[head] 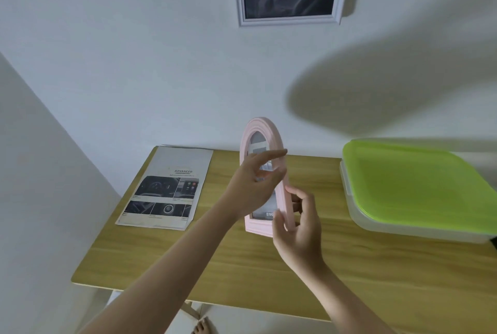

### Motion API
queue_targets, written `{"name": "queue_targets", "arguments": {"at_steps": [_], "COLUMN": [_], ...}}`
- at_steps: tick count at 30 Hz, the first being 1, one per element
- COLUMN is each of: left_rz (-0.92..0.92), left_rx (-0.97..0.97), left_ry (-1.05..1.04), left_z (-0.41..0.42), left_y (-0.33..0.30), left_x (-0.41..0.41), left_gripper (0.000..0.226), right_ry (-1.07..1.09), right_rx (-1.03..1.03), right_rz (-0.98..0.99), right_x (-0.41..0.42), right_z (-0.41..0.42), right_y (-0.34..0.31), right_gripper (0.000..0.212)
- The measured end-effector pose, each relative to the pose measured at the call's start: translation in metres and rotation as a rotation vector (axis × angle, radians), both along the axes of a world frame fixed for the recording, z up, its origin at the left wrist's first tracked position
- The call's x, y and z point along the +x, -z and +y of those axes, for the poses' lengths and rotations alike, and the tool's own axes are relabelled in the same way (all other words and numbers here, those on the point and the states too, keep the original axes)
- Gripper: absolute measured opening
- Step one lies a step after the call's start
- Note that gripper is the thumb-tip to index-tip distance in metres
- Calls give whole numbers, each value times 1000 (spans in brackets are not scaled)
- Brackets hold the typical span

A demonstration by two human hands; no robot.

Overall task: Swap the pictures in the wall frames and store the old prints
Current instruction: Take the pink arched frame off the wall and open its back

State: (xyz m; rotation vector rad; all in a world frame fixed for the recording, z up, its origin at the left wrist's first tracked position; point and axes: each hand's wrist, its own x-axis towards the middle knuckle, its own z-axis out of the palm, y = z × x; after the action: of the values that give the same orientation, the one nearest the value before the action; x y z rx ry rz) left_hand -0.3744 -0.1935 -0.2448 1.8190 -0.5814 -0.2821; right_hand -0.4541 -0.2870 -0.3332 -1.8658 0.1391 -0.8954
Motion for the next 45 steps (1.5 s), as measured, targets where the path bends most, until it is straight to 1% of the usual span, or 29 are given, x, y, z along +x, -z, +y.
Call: {"name": "queue_targets", "arguments": {"at_steps": [2, 5, 8, 10, 14, 16, 19, 22, 26, 28, 30, 32, 36, 38, 42, 45], "left_rz": [7, 30, 48, 49, 72, 73, 96, 156, 199, 219, 244, 273, 219, 229, 204, 209], "left_rx": [-25, -76, -85, -59, -2, 20, 15, -32, -29, -9, 30, 84, 395, 494, 655, 666], "left_ry": [-65, -171, -239, -268, -353, -395, -416, -396, -400, -408, -376, -293, -108, -64, -48, -36], "left_z": [3, 10, 18, 25, 42, 52, 68, 81, 92, 96, 99, 102, 110, 111, 116, 121], "left_y": [2, 1, 0, 0, 3, 10, 24, 39, 66, 82, 97, 112, 139, 152, 172, 178], "left_x": [4, 7, 12, 15, 16, 16, 16, 13, 11, 11, 10, 11, 18, 22, 35, 45], "left_gripper": [26, 19, 22, 24, 22, 19, 18, 15, 15, 17, 20, 28, 60, 71, 78, 82], "right_ry": [-37, -194, -339, -363, -281, -177, -40, -52, -32, -30, -19, -1, 25, 24, -5, -21], "right_rx": [-59, -130, -80, -35, 43, 52, 99, 231, 305, 293, 268, 257, 256, 241, 139, 72], "right_rz": [-21, -66, -15, 31, 101, 195, 388, 497, 598, 620, 644, 670, 716, 757, 854, 896], "right_x": [-2, -4, -8, -9, -3, 0, 0, -1, -1, -2, -2, -3, 0, 5, 19, 32], "right_z": [1, 1, 5, 7, 4, 1, -6, -11, -13, -12, -12, -12, -12, -11, -6, -2], "right_y": [0, -5, -10, -9, 5, 15, 32, 44, 54, 59, 65, 71, 81, 88, 105, 112], "right_gripper": [46, 49, 56, 57, 49, 46, 52, 49, 51, 55, 58, 59, 58, 60, 67, 69]}}
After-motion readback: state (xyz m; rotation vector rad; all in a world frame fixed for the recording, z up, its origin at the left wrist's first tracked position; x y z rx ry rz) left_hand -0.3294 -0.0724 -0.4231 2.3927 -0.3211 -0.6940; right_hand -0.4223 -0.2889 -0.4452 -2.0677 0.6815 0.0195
